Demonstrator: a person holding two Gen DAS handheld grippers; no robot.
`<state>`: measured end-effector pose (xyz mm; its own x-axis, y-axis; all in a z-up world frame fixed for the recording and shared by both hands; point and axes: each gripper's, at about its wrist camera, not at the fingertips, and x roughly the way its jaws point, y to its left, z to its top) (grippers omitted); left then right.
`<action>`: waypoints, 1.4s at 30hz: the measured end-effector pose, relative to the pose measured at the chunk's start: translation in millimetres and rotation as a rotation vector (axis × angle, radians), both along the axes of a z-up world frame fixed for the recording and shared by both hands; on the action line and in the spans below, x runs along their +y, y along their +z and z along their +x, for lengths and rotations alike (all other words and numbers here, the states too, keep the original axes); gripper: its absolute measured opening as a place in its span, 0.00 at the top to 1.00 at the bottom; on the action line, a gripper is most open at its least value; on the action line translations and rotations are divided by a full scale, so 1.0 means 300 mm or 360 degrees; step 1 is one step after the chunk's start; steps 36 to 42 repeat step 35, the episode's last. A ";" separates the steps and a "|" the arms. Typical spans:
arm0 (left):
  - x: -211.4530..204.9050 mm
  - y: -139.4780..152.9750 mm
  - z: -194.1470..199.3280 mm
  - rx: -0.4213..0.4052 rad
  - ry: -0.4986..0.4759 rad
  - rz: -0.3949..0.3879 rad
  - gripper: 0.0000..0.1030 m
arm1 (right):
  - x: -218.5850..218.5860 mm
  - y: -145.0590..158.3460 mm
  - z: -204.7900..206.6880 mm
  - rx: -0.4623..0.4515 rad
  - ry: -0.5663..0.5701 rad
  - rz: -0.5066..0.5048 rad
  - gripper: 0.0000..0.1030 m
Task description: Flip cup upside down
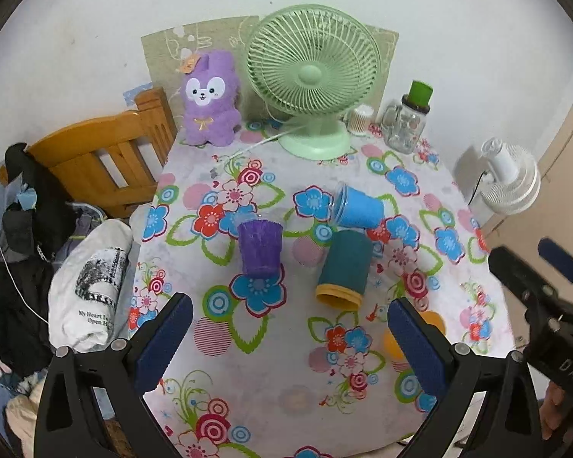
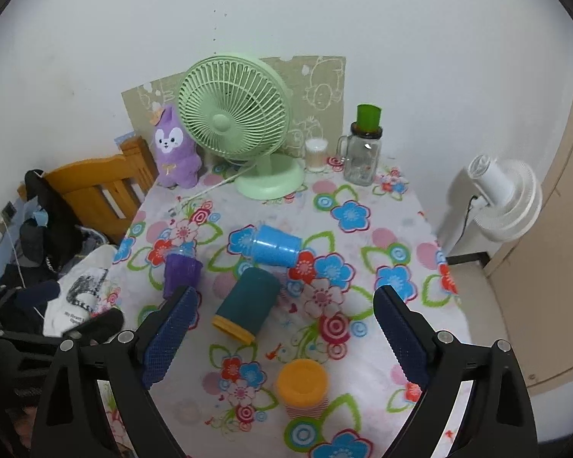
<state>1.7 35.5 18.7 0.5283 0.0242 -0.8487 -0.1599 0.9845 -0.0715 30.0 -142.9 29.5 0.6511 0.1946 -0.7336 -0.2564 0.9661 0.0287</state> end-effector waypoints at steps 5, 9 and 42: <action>-0.001 0.044 -0.023 -0.0069 -0.0002 -0.0015 0.00 | -0.025 0.017 -0.024 -0.0001 -0.0026 -0.0016 0.08; -0.008 0.058 -0.033 -0.0095 -0.0014 -0.0014 0.00 | -0.034 0.030 -0.041 -0.0016 -0.0043 -0.0016 0.08; -0.053 0.057 -0.051 -0.0098 -0.0060 0.0015 0.00 | -0.045 0.035 -0.076 -0.0021 -0.0054 -0.0045 0.07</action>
